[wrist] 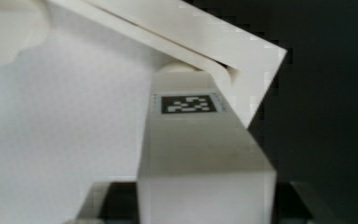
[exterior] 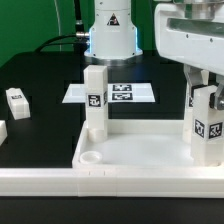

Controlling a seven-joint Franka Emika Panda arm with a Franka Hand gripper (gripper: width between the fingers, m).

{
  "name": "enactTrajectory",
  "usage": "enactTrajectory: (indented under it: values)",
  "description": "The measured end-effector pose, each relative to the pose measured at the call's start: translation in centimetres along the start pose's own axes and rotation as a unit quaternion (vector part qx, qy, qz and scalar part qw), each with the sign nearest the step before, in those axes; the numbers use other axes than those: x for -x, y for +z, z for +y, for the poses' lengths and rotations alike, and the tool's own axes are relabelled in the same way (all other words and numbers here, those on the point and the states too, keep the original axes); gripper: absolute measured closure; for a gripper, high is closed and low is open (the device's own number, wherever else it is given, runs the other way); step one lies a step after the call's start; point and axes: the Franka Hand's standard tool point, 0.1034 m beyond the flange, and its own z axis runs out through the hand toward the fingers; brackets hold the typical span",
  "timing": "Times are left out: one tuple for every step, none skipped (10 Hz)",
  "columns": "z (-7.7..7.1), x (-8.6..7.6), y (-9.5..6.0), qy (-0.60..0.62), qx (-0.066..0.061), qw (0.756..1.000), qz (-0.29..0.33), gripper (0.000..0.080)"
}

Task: Assemble desk

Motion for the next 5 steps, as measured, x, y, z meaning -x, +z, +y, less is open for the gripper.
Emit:
enactTrajectory:
  values:
    - [0.01, 0.06, 0.0, 0.029, 0.0, 1.0, 0.0, 0.0509]
    - [-0.02, 0.1, 0.06, 0.044, 0.0, 0.999, 0.0, 0.0449]
    - [-0.02, 0.1, 0.1, 0.044, 0.0, 0.999, 0.0, 0.0314]
    - [-0.01, 0.1, 0.09, 0.022, 0.0, 1.0, 0.0, 0.0314]
    - [0.14, 0.23, 0.07, 0.003, 0.005, 1.0, -0.001, 0.0187]
